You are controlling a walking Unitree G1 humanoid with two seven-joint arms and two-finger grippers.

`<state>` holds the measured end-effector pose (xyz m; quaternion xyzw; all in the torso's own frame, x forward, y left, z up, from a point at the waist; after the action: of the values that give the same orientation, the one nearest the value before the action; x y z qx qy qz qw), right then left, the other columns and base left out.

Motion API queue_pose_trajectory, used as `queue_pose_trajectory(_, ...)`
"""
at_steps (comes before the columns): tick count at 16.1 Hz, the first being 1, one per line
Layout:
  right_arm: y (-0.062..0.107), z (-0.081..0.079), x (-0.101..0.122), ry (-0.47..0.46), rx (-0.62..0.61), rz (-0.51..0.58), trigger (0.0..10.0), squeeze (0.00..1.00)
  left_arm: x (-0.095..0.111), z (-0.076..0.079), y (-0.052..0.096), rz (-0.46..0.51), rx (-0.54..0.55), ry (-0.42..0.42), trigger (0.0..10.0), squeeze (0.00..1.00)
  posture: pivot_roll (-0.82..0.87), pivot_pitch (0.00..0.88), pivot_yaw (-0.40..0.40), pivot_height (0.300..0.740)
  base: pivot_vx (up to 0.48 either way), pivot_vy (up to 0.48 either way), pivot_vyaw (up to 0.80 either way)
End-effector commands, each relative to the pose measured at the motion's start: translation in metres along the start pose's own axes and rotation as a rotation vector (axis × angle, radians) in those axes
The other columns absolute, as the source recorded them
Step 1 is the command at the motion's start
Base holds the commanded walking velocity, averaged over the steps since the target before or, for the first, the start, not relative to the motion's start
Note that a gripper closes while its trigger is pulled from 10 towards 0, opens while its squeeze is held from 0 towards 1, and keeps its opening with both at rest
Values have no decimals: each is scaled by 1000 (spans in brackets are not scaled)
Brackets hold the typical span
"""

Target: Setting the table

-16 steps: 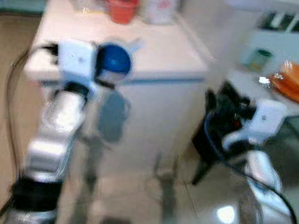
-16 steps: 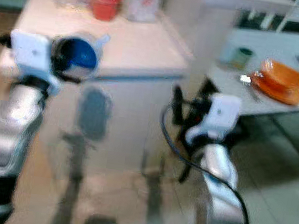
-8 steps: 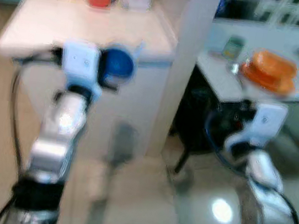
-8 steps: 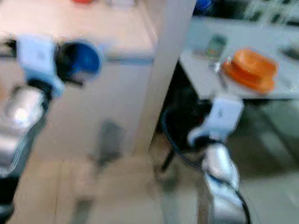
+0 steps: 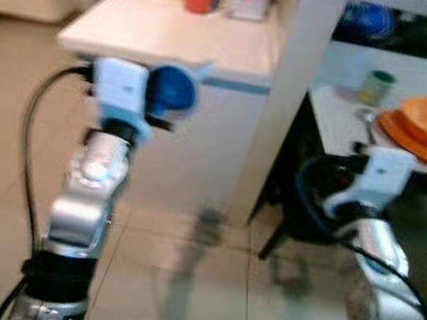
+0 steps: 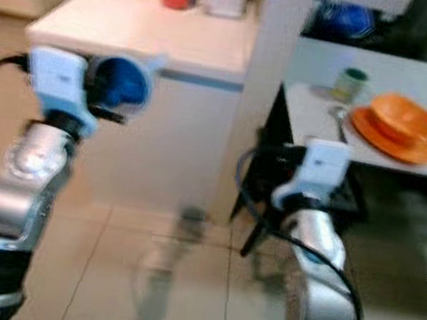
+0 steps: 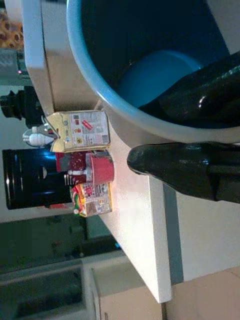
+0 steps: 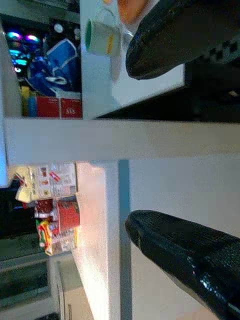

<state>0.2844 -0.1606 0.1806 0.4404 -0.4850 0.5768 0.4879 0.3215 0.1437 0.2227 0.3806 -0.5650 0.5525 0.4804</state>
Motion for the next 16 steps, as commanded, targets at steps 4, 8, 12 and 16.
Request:
queue_pose_trajectory(4, -3, -2, 0, -8, -14, -1, 10000, 0, 7, -11, 0, 25, 37, -27, 10000, 0, 13, 0, -20, 740, 0, -480, 600)
queue_pose_trajectory(8, 0, -1, -4, -12, -29, -21, 10000, 0, 5, -9, 0, 21, 35, -23, 10000, 0, 10, 0, -18, 740, 0, -480, 0)
queue_pose_trajectory(12, -3, 5, -6, -8, -48, -34, 10000, 0, 1, -6, -2, 17, 44, -4, 10000, 0, -22, 0, -21, 740, 0, -480, 0)
queue_pose_trajectory(16, 0, 12, -14, -62, -102, -83, 10000, 0, -5, -5, -2, 5, 41, -2, 10000, 0, -37, 0, -15, 740, 0, -480, 0)
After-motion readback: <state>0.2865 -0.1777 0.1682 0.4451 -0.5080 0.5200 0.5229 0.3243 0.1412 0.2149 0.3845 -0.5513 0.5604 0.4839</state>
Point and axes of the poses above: a point about 5 cm out from each wrist's last joint towards the gripper, its own y axis pointing back from the gripper into the wrist, its own x axis along the axis of the wrist's last joint, z = x × y, the point moved 1 cm from there along -y, pointing out of the wrist towards the gripper, and after that the axes turned 13 degrees about y, right-handed, at the moved point
